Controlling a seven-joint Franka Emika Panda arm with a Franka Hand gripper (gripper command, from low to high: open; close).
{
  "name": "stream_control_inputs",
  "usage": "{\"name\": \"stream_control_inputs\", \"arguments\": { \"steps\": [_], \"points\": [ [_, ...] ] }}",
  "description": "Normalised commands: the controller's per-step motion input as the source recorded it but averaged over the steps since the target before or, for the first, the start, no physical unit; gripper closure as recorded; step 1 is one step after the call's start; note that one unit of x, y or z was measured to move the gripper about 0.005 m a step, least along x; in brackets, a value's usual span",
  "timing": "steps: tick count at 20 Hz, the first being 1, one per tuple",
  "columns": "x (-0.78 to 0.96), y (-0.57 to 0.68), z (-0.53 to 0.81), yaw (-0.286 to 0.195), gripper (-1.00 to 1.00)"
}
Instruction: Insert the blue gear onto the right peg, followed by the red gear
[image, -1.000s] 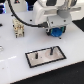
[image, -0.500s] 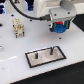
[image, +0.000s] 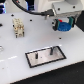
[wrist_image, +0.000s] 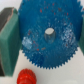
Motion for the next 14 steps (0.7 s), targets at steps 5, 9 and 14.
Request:
{"name": "stream_control_inputs", "arguments": {
  "steps": [5,9,14],
  "points": [
    [0.7,-0.25,0.3,0.0,1.0],
    [0.68,-0.34,0.19,0.0,1.0],
    [0.69,-0.33,0.17,0.0,1.0]
  ]
}}
